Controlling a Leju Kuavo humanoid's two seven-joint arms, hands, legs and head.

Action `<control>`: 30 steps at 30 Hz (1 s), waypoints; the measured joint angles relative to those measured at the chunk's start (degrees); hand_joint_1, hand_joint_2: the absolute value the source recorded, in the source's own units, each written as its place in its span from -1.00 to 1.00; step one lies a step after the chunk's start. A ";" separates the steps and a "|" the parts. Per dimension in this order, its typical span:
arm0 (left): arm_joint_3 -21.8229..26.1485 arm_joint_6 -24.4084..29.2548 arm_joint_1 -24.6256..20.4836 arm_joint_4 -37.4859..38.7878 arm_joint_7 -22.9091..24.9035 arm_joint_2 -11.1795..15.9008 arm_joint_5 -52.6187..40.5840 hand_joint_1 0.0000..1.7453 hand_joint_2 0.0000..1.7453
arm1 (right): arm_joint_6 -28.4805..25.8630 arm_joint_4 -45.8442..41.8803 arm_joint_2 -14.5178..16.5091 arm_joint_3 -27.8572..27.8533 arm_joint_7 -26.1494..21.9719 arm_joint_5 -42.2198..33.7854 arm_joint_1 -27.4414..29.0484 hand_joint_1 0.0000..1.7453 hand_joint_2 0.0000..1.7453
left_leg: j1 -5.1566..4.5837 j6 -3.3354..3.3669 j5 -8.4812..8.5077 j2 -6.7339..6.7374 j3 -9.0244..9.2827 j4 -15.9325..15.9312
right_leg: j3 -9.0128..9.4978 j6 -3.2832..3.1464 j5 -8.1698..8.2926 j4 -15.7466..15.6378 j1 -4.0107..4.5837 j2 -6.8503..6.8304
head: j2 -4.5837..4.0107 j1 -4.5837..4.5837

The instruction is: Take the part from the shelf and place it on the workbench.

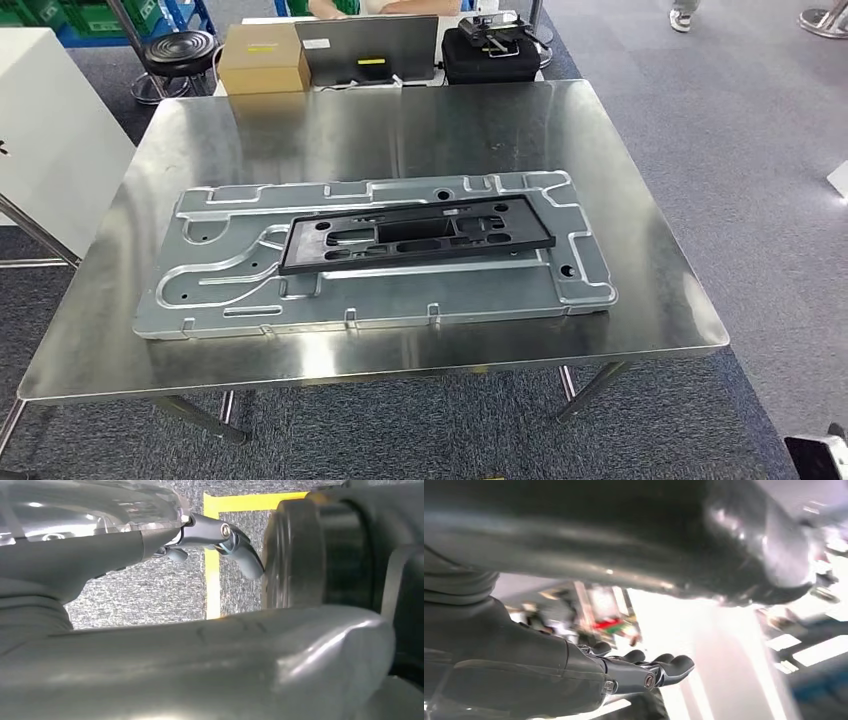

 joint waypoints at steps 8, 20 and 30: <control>0.01 -0.16 -0.04 0.00 -0.04 -0.32 0.01 -1.00 -1.00 | -4.44 23.71 -0.08 -6.86 6.11 9.66 -3.02 -1.00 -1.00 | 0.04 2.72 3.65 0.64 -2.05 -2.38 | -2.99 2.58 -7.29 8.02 -0.26 0.39 | 0.00 0.01; 2.61 0.25 0.47 0.01 1.51 -0.72 0.06 -1.00 -1.00 | -9.50 58.37 -3.46 -8.96 17.54 17.30 -6.08 -1.00 -1.00 | -0.01 0.07 7.97 0.87 -6.95 -1.82 | 8.14 -0.16 -4.71 -3.26 0.38 0.38 | 0.00 0.01; 2.57 -0.85 0.50 0.02 1.20 -0.72 0.05 -1.00 -1.00 | -4.62 70.72 -4.41 -8.91 28.93 20.27 -6.46 -1.00 -1.00 | -0.08 -0.34 0.63 0.70 0.31 4.11 | -0.61 -0.83 1.15 -1.25 0.69 -0.12 | 0.00 0.00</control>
